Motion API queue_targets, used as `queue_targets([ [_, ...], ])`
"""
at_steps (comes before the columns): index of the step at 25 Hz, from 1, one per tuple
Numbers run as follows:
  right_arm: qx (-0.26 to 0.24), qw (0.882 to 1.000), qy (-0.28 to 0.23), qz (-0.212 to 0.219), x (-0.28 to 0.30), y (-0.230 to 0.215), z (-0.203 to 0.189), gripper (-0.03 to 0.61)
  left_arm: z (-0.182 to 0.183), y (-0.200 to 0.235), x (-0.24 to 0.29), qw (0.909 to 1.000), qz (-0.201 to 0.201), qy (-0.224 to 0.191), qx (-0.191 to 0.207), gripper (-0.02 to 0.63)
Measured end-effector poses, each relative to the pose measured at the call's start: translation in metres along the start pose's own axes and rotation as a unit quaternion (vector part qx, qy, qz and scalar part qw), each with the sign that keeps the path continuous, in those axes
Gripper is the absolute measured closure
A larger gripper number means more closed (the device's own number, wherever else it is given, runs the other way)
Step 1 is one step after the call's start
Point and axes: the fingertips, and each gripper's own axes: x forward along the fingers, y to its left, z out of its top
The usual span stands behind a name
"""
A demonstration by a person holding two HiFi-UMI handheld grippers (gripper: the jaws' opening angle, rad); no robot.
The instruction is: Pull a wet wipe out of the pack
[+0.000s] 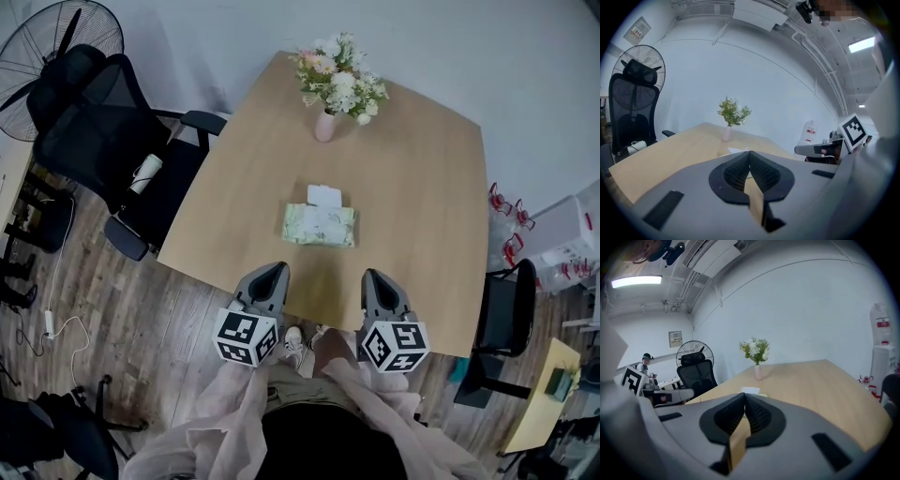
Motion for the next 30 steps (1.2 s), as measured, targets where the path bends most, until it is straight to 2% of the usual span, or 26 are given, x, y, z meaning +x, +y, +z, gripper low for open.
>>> queue_targets([
  [23, -0.014, 0.997, 0.043, 0.060, 0.065, -0.009, -0.008, 0.563, -0.013, 0.028, 0.042, 0.9989, 0.036, 0.025, -0.015, 0.603],
  [30, -0.021, 0.995, 0.058, 0.078, 0.083, -0.010, -0.014, 0.527, -0.016, 0.036, 0.054, 0.9982, 0.048, 0.030, -0.021, 0.603],
])
